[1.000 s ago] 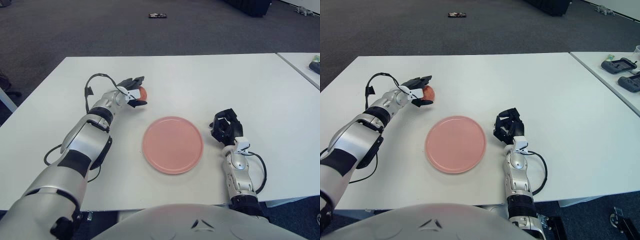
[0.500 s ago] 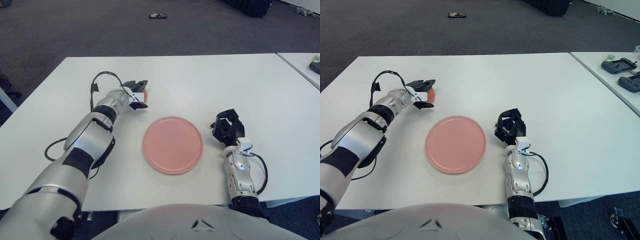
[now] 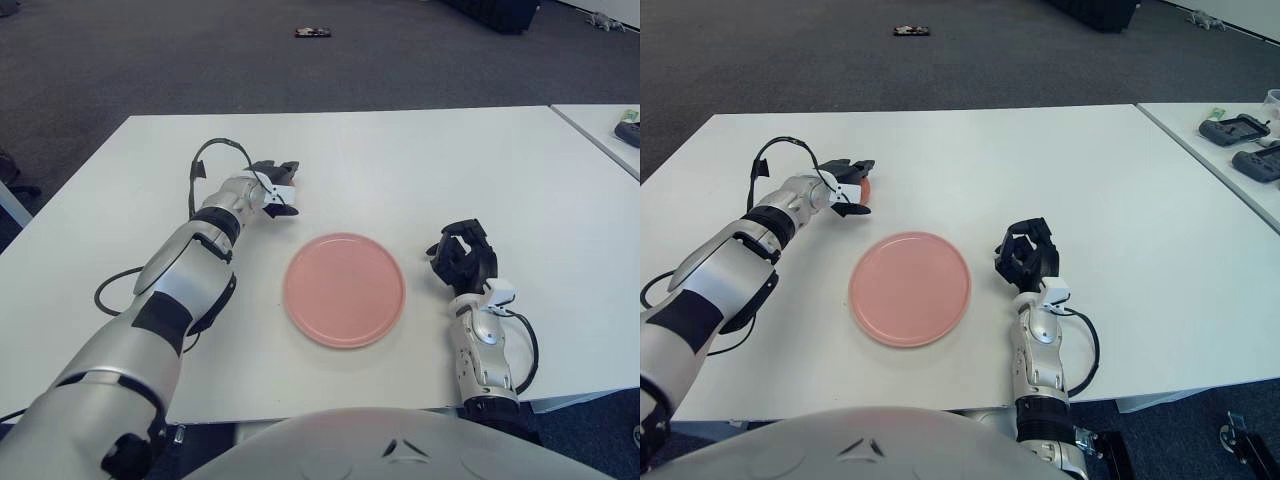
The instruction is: Put the apple into the plate.
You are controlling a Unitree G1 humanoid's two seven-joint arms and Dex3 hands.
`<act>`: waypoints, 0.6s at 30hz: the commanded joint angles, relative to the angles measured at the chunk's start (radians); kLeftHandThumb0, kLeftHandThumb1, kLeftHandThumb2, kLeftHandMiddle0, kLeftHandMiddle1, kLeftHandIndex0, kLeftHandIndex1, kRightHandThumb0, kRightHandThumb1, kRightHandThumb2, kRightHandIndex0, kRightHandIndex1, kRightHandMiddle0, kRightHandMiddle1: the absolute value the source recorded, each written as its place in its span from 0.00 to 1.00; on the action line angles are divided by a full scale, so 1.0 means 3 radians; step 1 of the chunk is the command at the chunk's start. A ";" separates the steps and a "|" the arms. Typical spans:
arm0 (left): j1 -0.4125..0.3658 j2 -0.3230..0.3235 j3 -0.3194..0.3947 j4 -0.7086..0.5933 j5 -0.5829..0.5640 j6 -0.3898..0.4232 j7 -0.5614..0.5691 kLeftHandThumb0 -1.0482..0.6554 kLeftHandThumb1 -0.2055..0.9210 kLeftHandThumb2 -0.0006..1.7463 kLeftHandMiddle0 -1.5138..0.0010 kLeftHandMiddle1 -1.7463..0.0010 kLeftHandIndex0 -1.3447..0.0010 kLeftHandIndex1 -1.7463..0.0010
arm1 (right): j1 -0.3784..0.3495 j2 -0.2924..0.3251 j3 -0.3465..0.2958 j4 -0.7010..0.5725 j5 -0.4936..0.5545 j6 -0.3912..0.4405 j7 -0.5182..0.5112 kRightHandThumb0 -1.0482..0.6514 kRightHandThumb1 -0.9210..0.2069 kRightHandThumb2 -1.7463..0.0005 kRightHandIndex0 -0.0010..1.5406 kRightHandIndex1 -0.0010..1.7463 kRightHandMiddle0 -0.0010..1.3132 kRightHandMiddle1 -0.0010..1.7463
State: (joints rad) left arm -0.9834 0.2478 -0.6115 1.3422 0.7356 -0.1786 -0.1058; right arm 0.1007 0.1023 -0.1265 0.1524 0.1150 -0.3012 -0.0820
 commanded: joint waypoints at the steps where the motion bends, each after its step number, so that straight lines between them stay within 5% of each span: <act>1: 0.0139 -0.0032 -0.0058 0.0107 0.0056 0.0084 -0.0148 0.01 0.92 0.33 1.00 1.00 1.00 1.00 | 0.0016 0.0016 -0.0013 -0.0097 0.0083 0.0034 0.0035 0.37 0.33 0.41 0.37 1.00 0.33 1.00; 12: 0.0186 -0.0031 -0.0052 0.0117 0.0044 0.0168 -0.0174 0.02 0.96 0.32 1.00 1.00 0.99 0.99 | 0.0065 0.0037 -0.0034 -0.0218 0.0260 0.0037 0.0153 0.37 0.36 0.39 0.36 1.00 0.35 1.00; 18: 0.0257 -0.0013 0.0001 0.0117 0.0000 0.0192 -0.0071 0.05 0.88 0.34 0.98 0.98 1.00 0.91 | 0.0092 0.0029 -0.0043 -0.0276 0.0322 0.0053 0.0196 0.37 0.37 0.38 0.35 1.00 0.35 1.00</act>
State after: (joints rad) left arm -0.9796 0.2454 -0.6056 1.3415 0.7316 -0.1405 -0.1042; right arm 0.1255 0.1074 -0.1315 0.0894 0.1906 -0.2967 -0.0299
